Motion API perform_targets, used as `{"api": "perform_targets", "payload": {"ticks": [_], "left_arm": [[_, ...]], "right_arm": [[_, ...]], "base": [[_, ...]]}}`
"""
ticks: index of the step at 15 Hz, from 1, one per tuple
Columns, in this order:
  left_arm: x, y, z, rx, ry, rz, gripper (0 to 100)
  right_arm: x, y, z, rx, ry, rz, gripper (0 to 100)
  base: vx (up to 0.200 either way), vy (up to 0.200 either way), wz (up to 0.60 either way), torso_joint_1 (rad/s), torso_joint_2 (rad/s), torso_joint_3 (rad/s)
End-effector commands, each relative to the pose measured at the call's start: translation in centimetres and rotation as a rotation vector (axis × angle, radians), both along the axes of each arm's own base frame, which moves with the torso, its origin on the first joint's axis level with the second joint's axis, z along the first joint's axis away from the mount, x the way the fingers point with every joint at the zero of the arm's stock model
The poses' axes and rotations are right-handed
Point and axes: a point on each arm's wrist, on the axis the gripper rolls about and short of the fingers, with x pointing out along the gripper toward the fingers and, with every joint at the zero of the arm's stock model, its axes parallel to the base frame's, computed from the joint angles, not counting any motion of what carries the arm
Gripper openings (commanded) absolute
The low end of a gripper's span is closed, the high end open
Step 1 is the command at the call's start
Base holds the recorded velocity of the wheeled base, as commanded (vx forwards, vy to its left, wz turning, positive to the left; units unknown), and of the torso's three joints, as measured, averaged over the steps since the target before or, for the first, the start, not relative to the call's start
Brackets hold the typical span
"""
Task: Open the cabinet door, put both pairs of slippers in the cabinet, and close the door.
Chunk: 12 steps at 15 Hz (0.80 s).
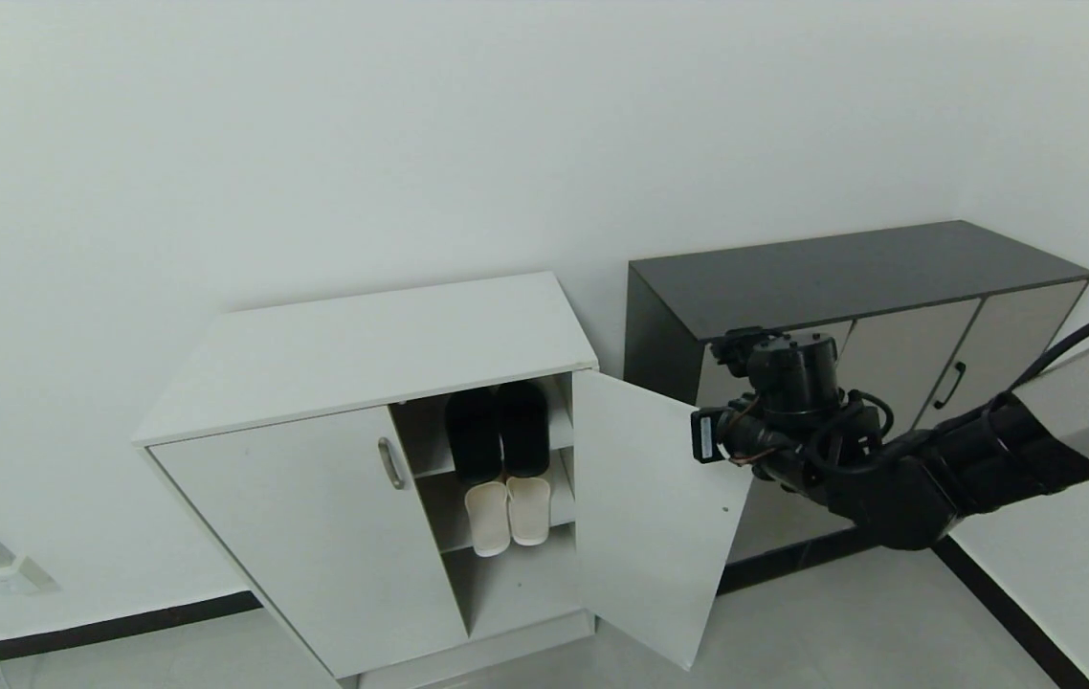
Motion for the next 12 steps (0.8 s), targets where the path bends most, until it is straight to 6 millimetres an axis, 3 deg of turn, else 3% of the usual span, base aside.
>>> {"api": "perform_targets", "payload": {"ticks": [1, 7, 12], "left_arm": [[0.0, 0.0, 0.0, 0.0, 0.001, 0.0, 0], [0.0, 0.0, 0.0, 0.0, 0.001, 0.0, 0], [0.0, 0.0, 0.0, 0.0, 0.001, 0.0, 0]], "right_arm": [[2.6, -1.2, -0.7, -0.004, 0.001, -0.054, 0], [5.4, -2.5, -2.1, -0.008, 0.034, -0.086, 0], [6.0, -2.9, -2.6, -0.015, 0.049, -0.1, 0]], "base": [[0.0, 0.0, 0.0, 0.0, 0.0, 0.0], [0.0, 0.0, 0.0, 0.0, 0.0, 0.0], [0.0, 0.0, 0.0, 0.0, 0.0, 0.0]]}}
